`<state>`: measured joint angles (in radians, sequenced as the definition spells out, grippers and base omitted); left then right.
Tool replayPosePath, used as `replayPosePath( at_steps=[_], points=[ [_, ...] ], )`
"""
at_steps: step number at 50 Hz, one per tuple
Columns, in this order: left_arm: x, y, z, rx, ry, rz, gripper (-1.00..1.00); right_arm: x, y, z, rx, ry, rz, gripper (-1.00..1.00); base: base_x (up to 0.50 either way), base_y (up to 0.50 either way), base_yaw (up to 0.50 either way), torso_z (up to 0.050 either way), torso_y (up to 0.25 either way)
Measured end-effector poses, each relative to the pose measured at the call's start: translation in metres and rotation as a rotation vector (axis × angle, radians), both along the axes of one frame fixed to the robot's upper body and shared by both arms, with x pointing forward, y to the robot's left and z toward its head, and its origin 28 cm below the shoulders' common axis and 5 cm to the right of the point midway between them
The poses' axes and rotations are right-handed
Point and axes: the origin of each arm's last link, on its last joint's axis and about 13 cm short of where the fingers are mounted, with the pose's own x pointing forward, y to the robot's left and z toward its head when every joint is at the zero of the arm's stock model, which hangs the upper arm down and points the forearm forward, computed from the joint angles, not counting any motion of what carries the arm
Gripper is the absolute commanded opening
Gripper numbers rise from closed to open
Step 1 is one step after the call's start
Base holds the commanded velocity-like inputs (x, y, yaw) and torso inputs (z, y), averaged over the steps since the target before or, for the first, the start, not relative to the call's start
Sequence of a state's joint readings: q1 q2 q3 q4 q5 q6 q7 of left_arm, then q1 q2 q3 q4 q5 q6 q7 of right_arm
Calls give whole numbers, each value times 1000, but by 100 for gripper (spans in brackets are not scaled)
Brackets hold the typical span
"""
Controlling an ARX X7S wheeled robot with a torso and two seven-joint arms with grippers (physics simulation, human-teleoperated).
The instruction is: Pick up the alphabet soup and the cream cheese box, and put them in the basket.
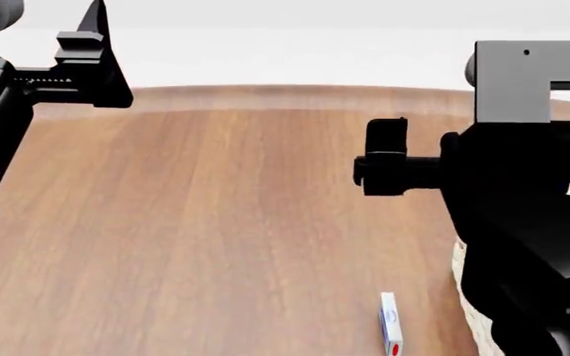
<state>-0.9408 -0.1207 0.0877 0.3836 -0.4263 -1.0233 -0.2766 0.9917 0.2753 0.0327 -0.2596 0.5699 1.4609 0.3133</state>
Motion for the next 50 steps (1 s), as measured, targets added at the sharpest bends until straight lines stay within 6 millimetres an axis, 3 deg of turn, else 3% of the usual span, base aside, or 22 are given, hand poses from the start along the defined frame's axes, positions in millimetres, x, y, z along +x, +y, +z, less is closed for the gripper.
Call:
replayPosePath(
  at_steps=[15,32,50],
  points=[
    [2,3,-3,-1,8,6,100,-22,0,-14,50,253,36,100,0,0,0,0,0],
    [7,6,-7,2,18,16,100,-70,-10,-43,81,513,51,100,0,0,0,0,0],
    [9,8,-8,4,22,23,100,-94,-17,-56,158,637,5,100,0,0,0,0,0]
  ],
)
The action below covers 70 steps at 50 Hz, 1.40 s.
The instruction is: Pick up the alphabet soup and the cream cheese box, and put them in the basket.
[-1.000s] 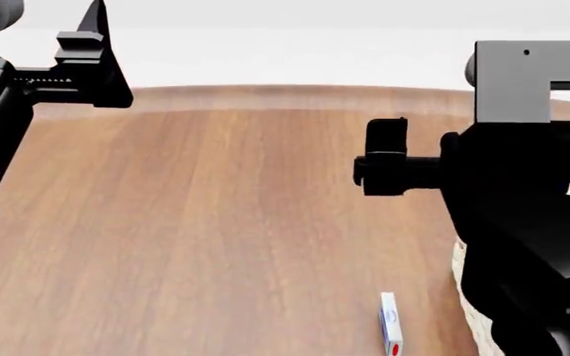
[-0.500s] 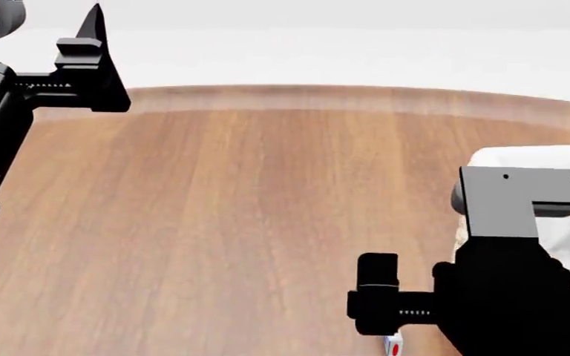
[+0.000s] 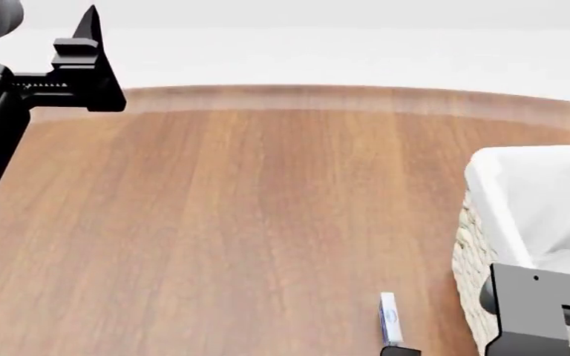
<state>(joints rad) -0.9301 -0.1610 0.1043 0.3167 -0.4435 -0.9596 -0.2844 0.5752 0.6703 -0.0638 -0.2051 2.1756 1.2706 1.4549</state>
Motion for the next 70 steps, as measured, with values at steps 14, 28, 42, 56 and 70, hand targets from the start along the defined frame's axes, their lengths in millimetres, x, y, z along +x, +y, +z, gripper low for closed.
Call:
replayPosePath(
  at_steps=[14,28,42,56,70],
  points=[
    [4,2,-4,-1,10,3,100,-29,-19,-5,66,15,-181,100,0,0,0,0,0],
    [7,3,-9,-3,19,6,100,-63,-42,-12,99,16,-387,100,0,0,0,0,0],
    [9,5,-11,-5,26,12,100,-85,-61,-14,113,9,-535,100,0,0,0,0,0],
    [10,6,-13,-4,29,16,100,-103,-77,-12,103,-9,-652,100,0,0,0,0,0],
    [10,7,-15,-3,34,16,100,-116,-89,-13,76,-3,-749,100,0,0,0,0,0]
  ],
)
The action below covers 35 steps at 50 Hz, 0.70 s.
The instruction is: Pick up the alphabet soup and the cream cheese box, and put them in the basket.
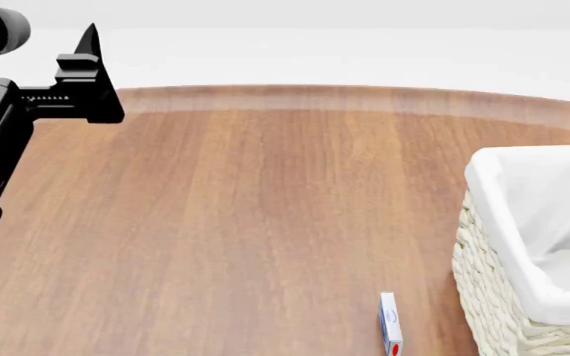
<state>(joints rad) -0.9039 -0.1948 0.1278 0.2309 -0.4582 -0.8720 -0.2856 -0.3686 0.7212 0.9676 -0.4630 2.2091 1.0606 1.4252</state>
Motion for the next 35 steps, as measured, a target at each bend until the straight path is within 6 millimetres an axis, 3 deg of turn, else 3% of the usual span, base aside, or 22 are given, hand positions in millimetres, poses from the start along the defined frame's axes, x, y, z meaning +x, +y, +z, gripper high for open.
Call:
replayPosePath(
  at_steps=[35],
  points=[
    [2,1,-4,1,6,2,100,4,-6,-28,23,71,5,100,0,0,0,0,0]
  ],
)
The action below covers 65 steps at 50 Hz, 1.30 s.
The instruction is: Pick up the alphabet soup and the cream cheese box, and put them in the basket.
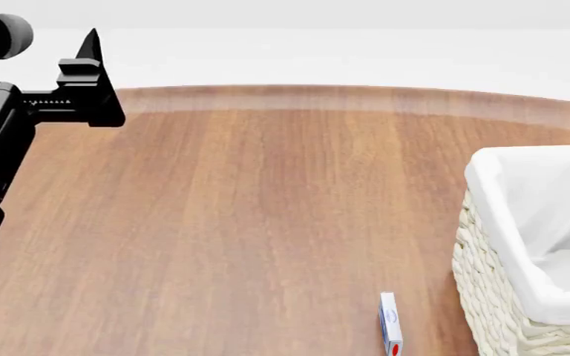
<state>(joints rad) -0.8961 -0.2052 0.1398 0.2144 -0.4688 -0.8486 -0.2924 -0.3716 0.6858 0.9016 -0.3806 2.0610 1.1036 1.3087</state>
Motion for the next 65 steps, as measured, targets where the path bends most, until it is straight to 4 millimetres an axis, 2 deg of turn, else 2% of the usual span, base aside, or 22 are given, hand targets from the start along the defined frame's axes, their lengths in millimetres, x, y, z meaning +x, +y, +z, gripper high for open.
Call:
replayPosePath(
  at_steps=[28,65],
  points=[
    [1,1,0,-2,1,5,100,-4,-7,-34,48,51,-21,100,0,0,0,0,0],
    [0,1,-3,3,4,0,100,4,-7,-72,117,89,11,100,0,0,0,0,0]
  ],
)
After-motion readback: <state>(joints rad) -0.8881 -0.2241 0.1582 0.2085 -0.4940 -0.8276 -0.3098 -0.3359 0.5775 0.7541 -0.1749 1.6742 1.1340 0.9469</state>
